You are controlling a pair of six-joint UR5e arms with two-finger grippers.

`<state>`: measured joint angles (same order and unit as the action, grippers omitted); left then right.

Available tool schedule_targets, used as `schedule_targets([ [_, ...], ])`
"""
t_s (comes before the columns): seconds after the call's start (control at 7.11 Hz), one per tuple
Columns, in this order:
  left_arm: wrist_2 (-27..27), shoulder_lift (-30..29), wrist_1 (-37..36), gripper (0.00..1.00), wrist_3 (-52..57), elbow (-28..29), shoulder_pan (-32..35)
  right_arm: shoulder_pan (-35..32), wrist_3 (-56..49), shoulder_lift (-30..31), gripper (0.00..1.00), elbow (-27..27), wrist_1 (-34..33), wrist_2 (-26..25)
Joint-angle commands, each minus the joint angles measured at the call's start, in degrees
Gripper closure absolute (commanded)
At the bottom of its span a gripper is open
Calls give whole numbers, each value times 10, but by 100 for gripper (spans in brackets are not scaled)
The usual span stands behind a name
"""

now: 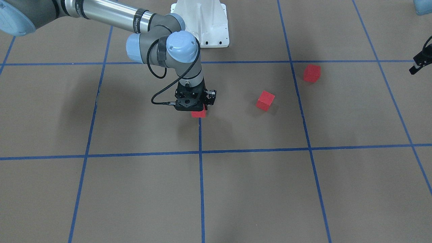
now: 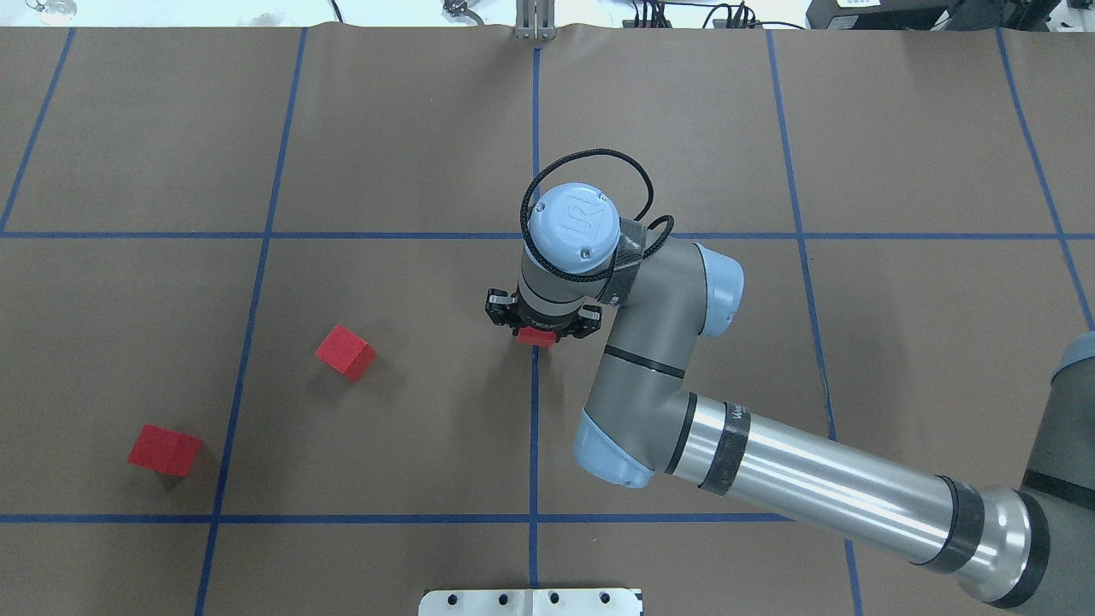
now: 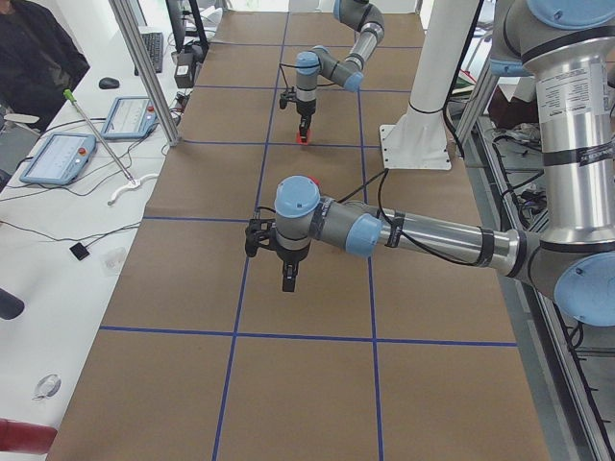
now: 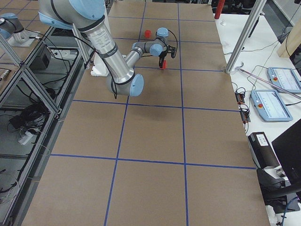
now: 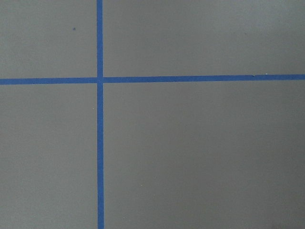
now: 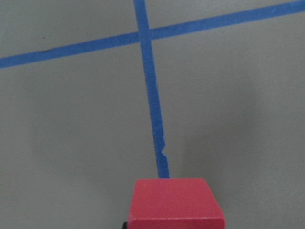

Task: Form red blocks into L shape at center
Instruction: 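Carry the red cube with the right gripper to the table center and set it down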

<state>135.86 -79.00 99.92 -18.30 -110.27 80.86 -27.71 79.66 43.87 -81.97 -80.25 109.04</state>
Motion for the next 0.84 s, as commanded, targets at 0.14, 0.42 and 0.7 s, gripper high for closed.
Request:
schedule_targets([
  [0.14,4,0,0,0,-1,-1,0,16,-11,1,33,3,0,-24],
  [0.42,4,0,0,0,-1,-2,0,20,-21,1,1,3,0,-29],
  [0.7,22,0,22,0,2,-1,0,18,-55,2,1,-4,-1,-29],
])
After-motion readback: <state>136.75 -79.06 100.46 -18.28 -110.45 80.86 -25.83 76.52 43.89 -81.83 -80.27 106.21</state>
